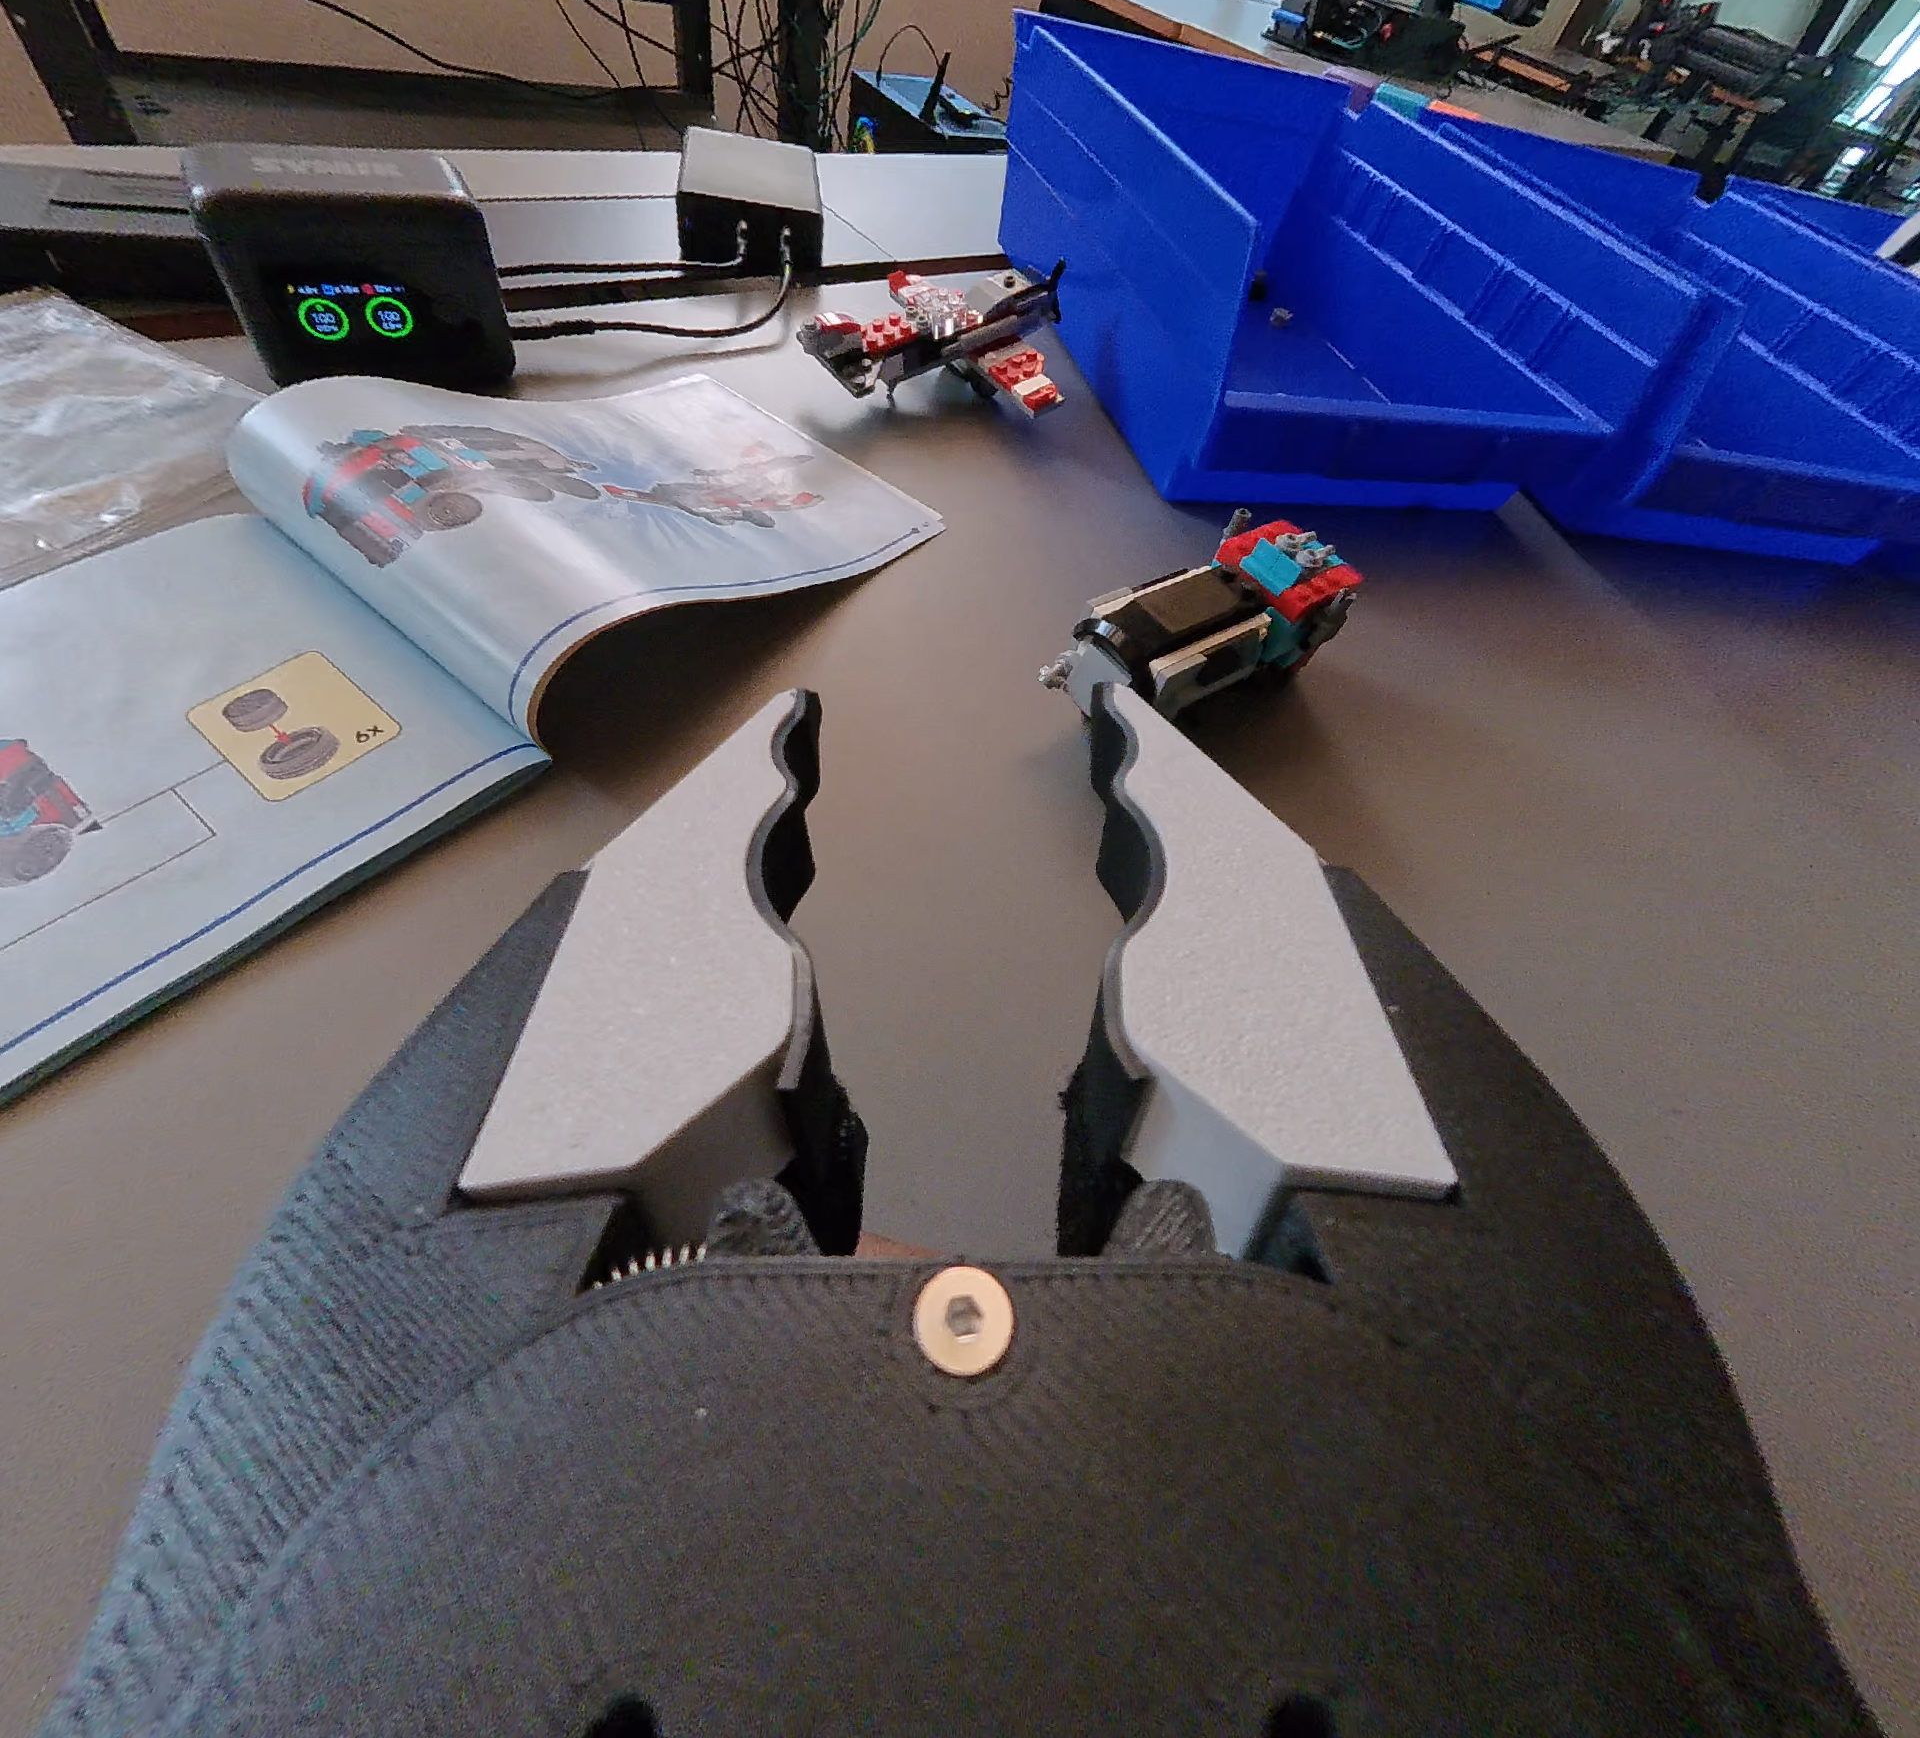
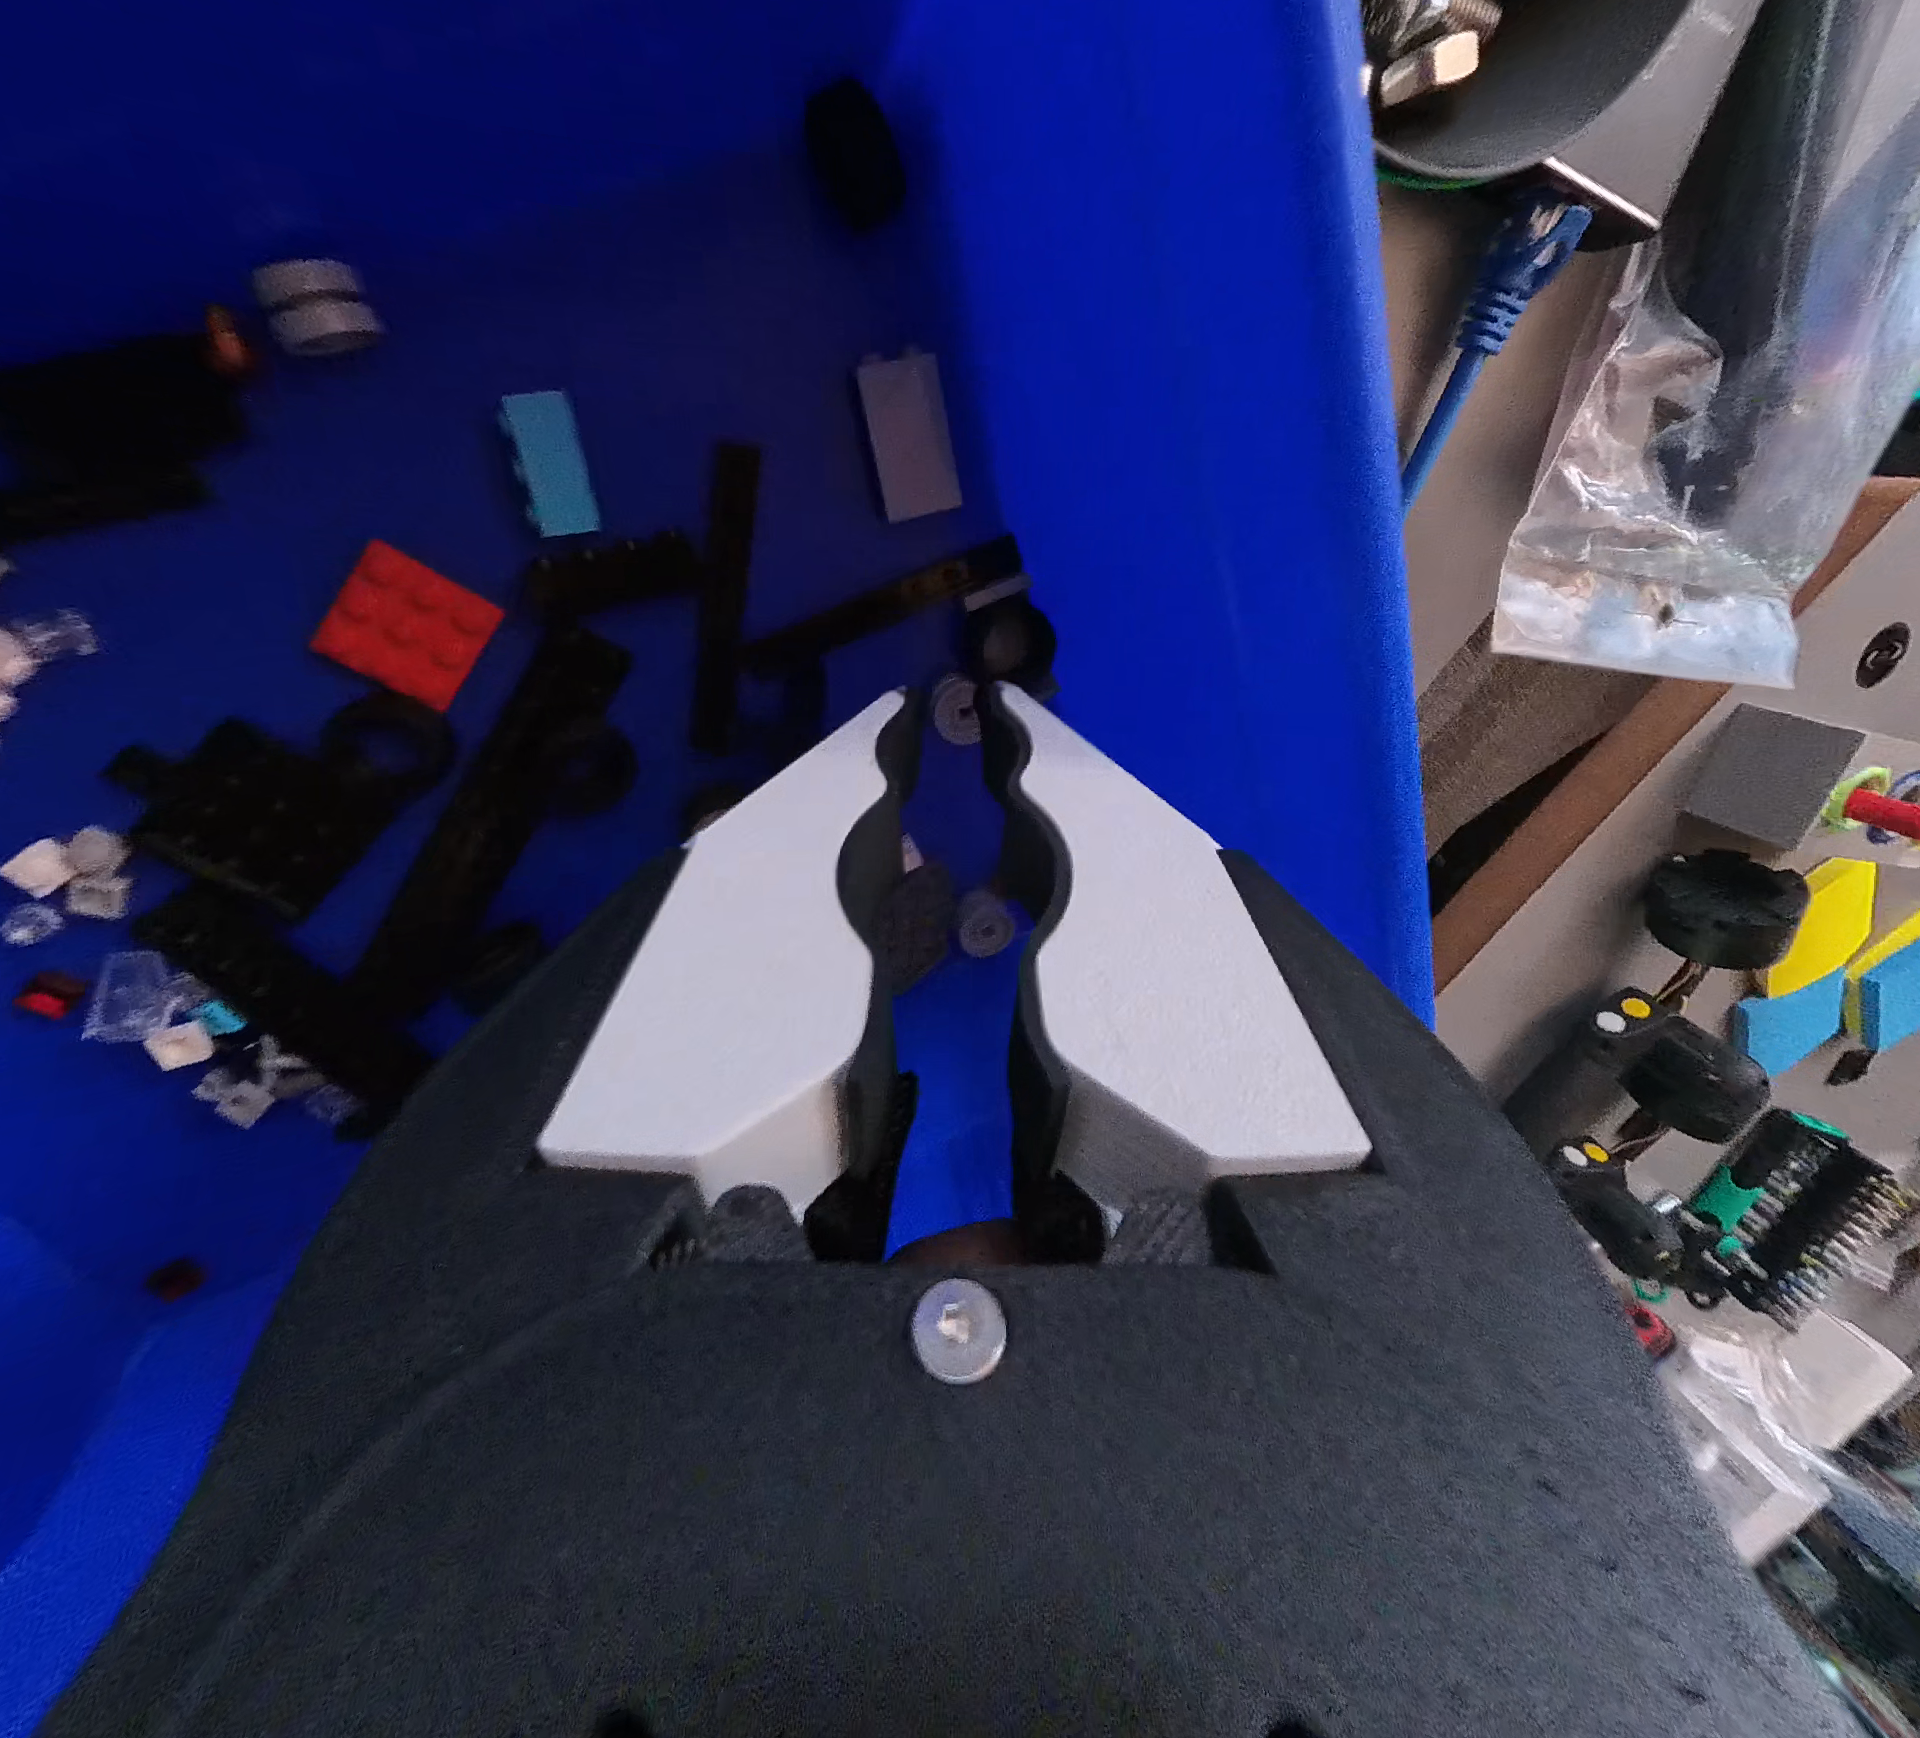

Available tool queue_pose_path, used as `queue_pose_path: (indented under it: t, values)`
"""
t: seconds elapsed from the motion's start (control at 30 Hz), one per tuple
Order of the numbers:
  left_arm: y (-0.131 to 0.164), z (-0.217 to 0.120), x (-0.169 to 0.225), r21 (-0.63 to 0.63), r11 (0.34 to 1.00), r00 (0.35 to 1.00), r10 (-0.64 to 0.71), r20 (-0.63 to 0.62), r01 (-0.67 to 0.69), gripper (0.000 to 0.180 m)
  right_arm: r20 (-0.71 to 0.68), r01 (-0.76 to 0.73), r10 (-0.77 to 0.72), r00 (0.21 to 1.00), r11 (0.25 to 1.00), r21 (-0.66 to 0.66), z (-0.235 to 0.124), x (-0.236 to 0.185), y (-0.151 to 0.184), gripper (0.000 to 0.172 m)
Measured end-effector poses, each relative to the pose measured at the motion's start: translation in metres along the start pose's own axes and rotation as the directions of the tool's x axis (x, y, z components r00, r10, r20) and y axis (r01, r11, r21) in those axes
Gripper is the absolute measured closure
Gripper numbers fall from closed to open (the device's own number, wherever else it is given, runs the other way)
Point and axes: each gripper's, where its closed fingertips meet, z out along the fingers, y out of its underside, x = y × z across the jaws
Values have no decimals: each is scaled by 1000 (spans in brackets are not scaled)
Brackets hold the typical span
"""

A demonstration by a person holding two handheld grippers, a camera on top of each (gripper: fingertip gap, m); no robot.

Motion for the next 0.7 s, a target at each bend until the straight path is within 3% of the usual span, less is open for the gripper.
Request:
queue_pose_path:
  t: [0.47,0.7]
  values:
    - [-2,-2,3,16,1000,1000,-4,-28,4,127,-26,75,-80,996,983,-169,34,0,10,164]
    - [-3,-4,10,33,999,999,14,-33,-12,127,-44,69,-76,996,987,-144,21,-1,5,165]
